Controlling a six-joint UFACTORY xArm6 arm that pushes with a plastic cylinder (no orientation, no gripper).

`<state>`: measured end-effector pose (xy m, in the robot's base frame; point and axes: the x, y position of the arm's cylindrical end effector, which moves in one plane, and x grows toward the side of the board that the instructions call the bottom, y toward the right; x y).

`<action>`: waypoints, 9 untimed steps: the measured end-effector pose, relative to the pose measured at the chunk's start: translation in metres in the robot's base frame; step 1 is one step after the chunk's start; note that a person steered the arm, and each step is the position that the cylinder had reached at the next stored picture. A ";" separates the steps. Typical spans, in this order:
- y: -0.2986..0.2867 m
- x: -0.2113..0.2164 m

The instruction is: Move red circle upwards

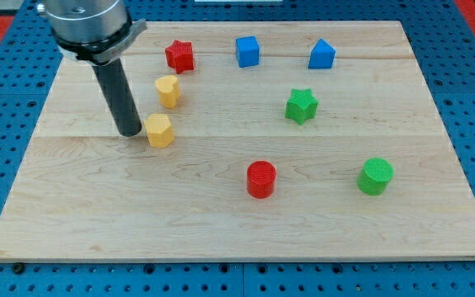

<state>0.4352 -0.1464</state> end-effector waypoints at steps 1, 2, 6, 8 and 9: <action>0.010 0.000; 0.020 0.000; 0.142 0.153; 0.165 0.141; 0.180 0.136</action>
<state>0.5708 0.0334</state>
